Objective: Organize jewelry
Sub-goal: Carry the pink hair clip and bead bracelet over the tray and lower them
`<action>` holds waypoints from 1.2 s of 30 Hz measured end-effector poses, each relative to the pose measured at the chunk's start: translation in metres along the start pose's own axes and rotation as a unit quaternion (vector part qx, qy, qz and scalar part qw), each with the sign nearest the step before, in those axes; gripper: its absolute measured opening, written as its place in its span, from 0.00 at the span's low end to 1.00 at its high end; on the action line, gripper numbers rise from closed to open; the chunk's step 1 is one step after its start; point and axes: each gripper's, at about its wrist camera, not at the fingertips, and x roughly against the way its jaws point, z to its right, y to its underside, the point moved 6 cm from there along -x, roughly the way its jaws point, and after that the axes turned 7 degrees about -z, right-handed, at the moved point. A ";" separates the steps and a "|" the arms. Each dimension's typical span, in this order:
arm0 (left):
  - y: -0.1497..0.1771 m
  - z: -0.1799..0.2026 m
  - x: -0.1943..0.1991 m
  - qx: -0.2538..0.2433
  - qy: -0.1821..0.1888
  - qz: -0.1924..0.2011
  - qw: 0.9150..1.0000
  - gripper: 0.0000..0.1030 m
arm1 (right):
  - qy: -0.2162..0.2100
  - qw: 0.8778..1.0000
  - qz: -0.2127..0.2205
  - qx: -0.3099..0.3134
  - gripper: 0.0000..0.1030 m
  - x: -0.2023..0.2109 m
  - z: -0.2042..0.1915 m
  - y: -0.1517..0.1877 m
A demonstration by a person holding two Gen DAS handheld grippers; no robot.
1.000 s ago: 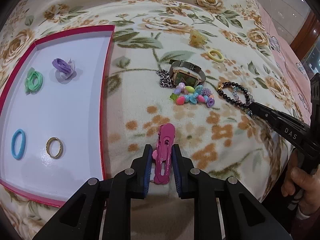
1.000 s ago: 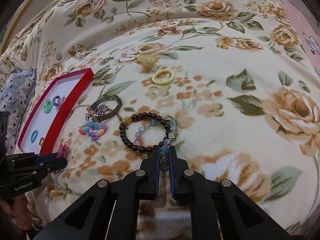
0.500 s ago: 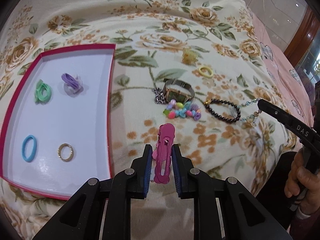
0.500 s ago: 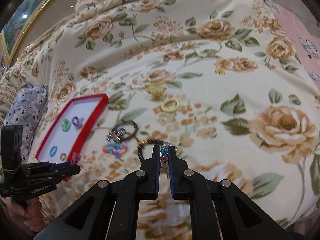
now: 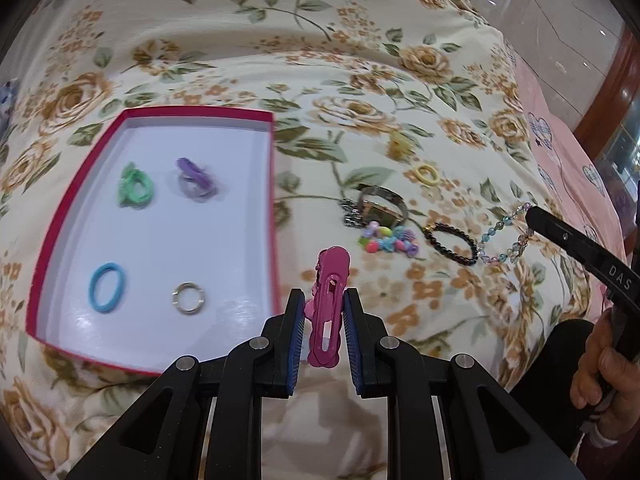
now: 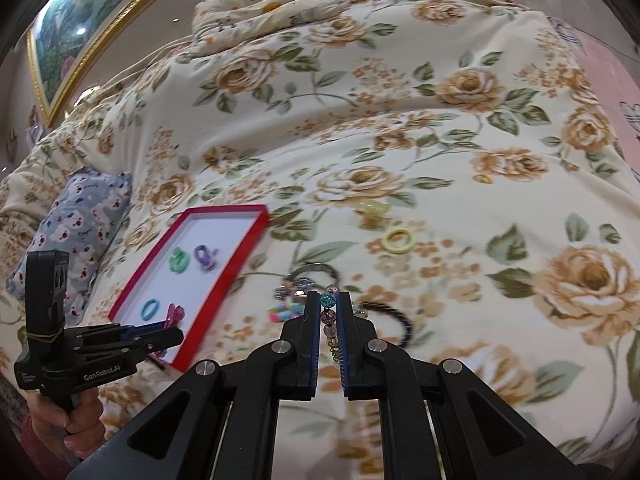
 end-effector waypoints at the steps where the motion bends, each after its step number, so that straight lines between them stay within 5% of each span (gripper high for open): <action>1: 0.001 -0.003 0.002 0.003 -0.001 0.001 1.000 0.18 | -0.004 1.000 -0.002 0.004 0.07 -0.002 -0.005 -0.001; 22: 0.008 -0.094 0.040 0.095 -0.042 0.028 0.994 0.18 | -0.105 0.992 -0.044 0.054 0.07 -0.058 -0.109 -0.011; 36: -0.005 -0.137 0.032 0.124 -0.074 0.024 0.989 0.18 | -0.162 0.980 -0.075 0.091 0.07 -0.102 -0.182 -0.015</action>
